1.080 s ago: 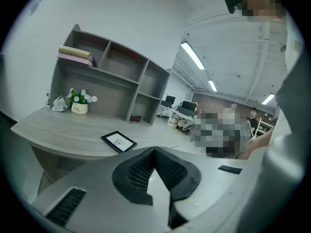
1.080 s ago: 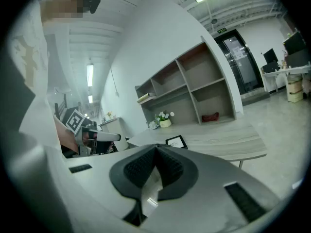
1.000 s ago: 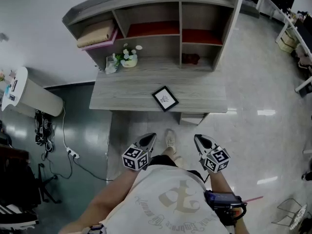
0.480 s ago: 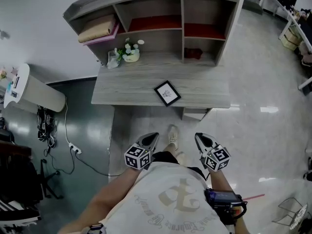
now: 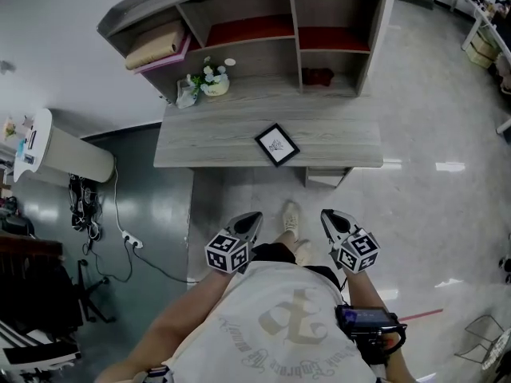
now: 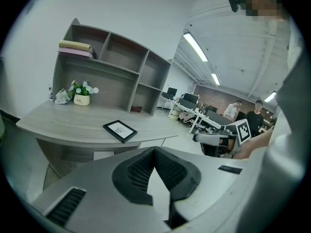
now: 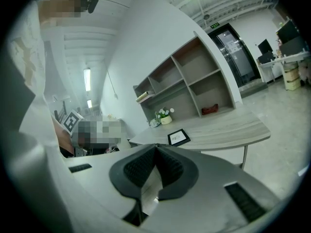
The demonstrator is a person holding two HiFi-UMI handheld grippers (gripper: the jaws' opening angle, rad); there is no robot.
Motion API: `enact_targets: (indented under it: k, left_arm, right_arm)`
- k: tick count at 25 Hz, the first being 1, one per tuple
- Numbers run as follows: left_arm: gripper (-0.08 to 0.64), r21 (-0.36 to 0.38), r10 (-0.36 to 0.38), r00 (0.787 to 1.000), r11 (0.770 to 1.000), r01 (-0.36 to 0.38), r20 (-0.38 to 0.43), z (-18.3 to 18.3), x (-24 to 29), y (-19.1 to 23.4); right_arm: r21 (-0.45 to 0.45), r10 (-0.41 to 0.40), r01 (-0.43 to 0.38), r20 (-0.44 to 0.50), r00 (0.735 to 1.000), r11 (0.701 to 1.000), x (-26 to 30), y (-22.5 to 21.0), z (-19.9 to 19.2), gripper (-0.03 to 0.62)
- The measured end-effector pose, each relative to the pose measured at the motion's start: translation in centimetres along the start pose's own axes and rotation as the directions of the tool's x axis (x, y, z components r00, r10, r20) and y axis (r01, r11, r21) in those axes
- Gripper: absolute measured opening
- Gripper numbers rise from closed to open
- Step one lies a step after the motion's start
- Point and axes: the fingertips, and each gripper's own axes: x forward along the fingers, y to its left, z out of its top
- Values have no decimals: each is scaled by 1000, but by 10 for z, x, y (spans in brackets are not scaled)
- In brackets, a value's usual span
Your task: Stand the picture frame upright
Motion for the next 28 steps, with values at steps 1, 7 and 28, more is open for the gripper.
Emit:
enact_targets:
  k: [1, 7, 28]
  left_arm:
    - [2, -3, 4, 1000, 1000, -4, -4, -1, 0, 1]
    - [2, -22, 7, 1000, 1000, -8, -21, -7, 3, 3]
    - [2, -109, 57, 998, 992, -58, -9, 23, 42, 60]
  right_arm:
    - [5, 0, 0, -1, 1000, 1000, 1, 0, -1, 5]
    - [10, 6, -5, -23, 1000, 1000, 10, -1, -6, 5]
    - [-22, 41, -43, -92, 995, 999, 75, -32, 24, 5]
